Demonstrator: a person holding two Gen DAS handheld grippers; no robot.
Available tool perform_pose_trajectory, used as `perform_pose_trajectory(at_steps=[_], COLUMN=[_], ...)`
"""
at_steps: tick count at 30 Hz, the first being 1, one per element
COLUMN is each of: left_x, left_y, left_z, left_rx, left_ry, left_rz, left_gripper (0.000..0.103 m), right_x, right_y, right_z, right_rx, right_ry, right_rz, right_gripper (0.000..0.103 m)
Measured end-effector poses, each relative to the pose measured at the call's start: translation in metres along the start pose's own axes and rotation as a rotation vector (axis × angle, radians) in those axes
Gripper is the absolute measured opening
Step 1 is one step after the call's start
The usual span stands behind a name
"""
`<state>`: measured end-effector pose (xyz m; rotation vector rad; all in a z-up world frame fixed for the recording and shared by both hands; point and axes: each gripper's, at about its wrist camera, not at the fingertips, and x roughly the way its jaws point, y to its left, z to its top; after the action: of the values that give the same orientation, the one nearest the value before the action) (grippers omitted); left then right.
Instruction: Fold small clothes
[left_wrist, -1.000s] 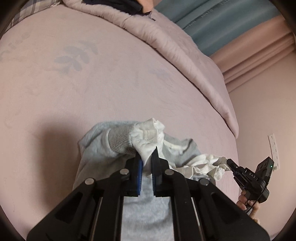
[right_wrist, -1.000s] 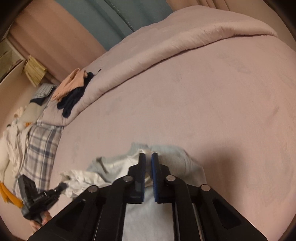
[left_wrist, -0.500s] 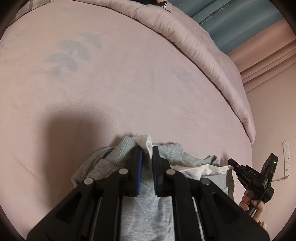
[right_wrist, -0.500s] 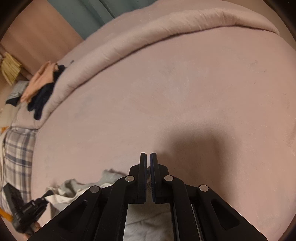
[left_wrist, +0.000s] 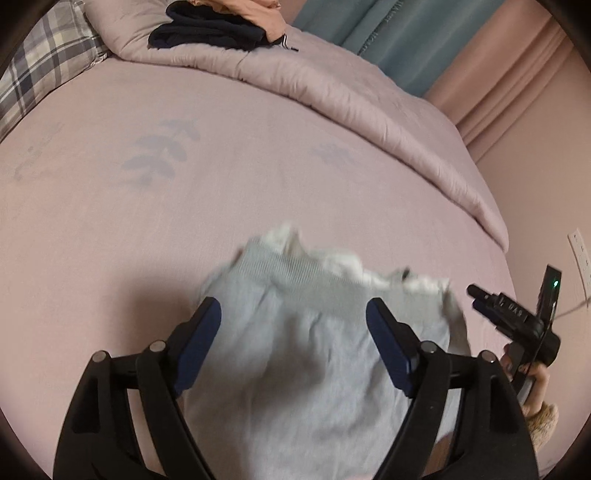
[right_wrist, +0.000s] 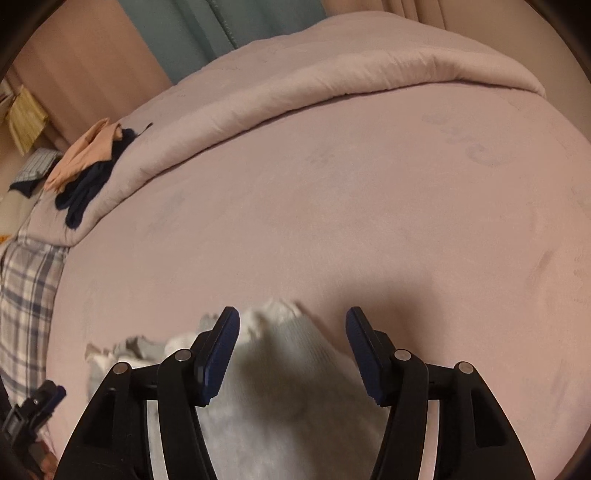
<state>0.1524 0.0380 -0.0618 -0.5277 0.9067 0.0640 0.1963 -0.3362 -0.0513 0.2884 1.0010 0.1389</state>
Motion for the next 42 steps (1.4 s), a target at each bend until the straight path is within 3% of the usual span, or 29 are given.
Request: perform_pose_trajectory(at_steps=[7,11,17,20,25,27,28,29,30,33,35,38,42], left_x=[0.001,0.003,0.012,0.012,0.014,0.015,0.015,0.014,0.012,0.003,-0.007,-0.020,-0.029], left_y=[0.024,0.036,0.041,0.039,0.048,0.052,0.056,0.058,0.058,0.048,0.039,0.028,0.030], left_z=[-0.049,-0.075,-0.096,-0.101,-0.105,-0.106,-0.108,-0.109,-0.109,-0.109,-0.109,-0.111,-0.120], left_rx=[-0.062,-0.120,-0.192,-0.197,-0.241,-0.288,-0.311,-0.321,-0.320,-0.266,-0.217,-0.164,-0.177], left_ry=[0.076,0.122,0.169,0.146,0.133,0.128,0.128,0.129,0.127,0.108,0.093,0.071,0.108], left_rz=[0.052,0.012,-0.047,-0.055,-0.101,-0.105,-0.120,-0.147,-0.153,-0.131,-0.109,-0.098,-0.122], left_gripper=[0.082,0.082,0.081,0.080,0.056,0.033,0.031,0.025,0.023,0.020,0.019,0.018,0.018], right_x=[-0.029,-0.040,-0.052,-0.050,-0.040,-0.035,-0.032,-0.030,-0.028,-0.025,-0.035,-0.053,-0.065], right_y=[-0.027,-0.038,-0.050,-0.054,-0.064,-0.066,-0.067,-0.068,-0.068,-0.068,-0.066,-0.061,-0.054], right_z=[-0.041,-0.055,-0.082,-0.093,-0.110,-0.116,-0.119,-0.120,-0.121,-0.125,-0.125,-0.125,-0.125], right_rx=[0.024,0.080,0.136,0.160,0.206,0.217,0.228,0.239,0.249,0.260,0.245,0.209,0.185], right_ry=[0.012,0.021,0.015,0.031,0.074,0.097,0.104,0.107,0.112,0.118,0.082,0.031,0.004], right_rz=[0.033,0.098,0.112,0.106,0.113,0.178,0.220,0.246,0.265,0.271,0.269,0.258,0.242], right_gripper=[0.066,0.068,0.071,0.071,0.071,0.071,0.071,0.065,0.051,0.031,0.025,0.023,0.022])
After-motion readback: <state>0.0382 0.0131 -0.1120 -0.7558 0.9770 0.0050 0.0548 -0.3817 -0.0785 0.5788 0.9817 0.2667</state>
